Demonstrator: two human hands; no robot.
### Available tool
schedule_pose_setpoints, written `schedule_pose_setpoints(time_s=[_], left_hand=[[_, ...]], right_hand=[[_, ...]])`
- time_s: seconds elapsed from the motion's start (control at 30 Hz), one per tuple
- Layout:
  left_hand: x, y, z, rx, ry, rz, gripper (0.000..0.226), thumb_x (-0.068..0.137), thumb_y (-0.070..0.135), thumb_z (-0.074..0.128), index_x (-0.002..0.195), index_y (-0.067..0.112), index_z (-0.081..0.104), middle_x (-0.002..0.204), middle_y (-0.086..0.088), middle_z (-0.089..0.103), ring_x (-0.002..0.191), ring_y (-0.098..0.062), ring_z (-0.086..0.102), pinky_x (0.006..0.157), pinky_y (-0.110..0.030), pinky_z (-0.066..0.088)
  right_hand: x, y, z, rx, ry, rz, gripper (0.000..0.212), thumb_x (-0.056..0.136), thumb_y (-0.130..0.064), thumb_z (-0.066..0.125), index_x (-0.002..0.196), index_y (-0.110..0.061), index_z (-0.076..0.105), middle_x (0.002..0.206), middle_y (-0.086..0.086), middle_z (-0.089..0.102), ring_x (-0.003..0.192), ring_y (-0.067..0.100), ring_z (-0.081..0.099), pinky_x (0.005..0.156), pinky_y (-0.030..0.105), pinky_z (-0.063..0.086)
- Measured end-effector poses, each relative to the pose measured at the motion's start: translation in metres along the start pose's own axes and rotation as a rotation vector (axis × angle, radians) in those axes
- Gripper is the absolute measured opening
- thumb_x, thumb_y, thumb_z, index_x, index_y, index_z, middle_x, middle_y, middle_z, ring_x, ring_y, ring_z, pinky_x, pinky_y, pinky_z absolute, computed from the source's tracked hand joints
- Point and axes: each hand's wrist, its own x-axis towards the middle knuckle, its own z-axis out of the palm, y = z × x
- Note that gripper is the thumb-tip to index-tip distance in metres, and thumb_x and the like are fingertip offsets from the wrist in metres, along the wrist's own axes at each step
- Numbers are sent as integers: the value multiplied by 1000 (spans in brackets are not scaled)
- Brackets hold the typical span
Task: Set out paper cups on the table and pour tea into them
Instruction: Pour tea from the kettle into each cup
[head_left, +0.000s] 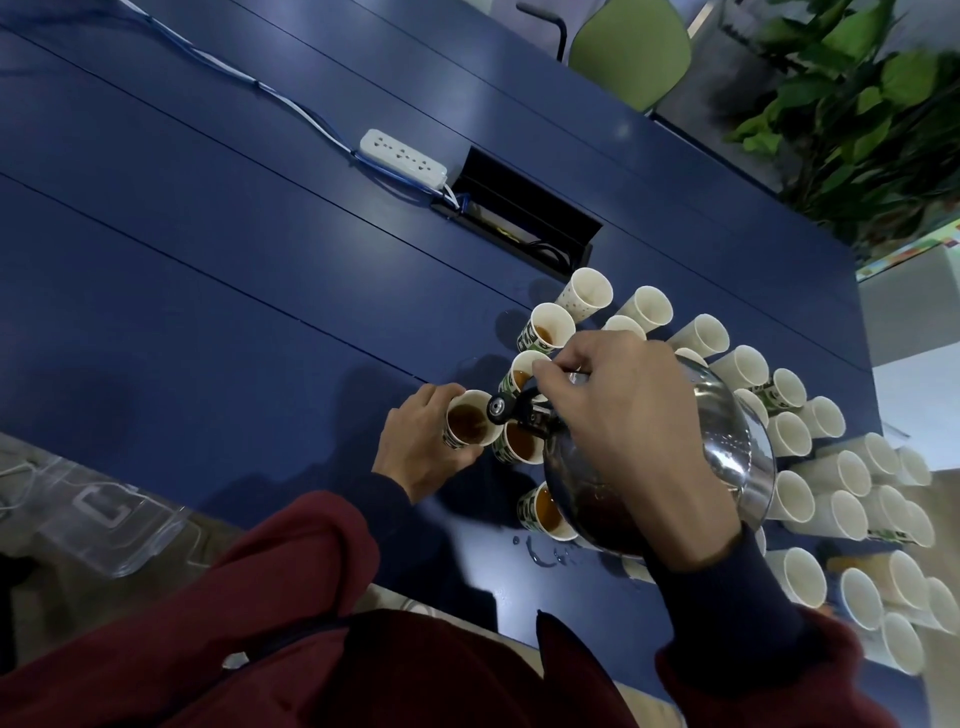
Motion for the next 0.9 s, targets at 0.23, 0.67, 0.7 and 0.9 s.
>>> schedule_pose_setpoints(time_s=[0.23,0.67,0.7,0.9], left_hand=[[0,2,-3,-17,-17,-11,59,65,54,71,118,34,56,111,12,61,99,-14,60,85,-46,51],[-3,28,-11,-29,46,6,52,75,40,73,121,21,57,119,4,54,106,-17,52,84,-36,36],[-2,34,-12,-41,59,5,51,76,34,75,122,20,56,120,3,53,108,-17,53,85,-35,33],[2,94,-21,-149,254,41,37,82,30,63,116,17,62,116,2,58,108,-18,57,93,-44,47]], right_hand=[[3,-4,4,12,20,0,23,92,-40,63,85,-21,73,75,2,69,76,25,59,60,32,35],[-18,36,-10,434,288,209,23,91,-37,69,74,-21,71,58,-11,65,60,10,60,62,29,43],[-21,41,-11,468,299,227,25,92,-37,68,72,-22,70,56,-12,63,57,9,57,61,29,42],[-46,70,-23,677,358,317,38,94,-38,68,62,-20,60,47,-12,49,49,5,43,55,26,36]])
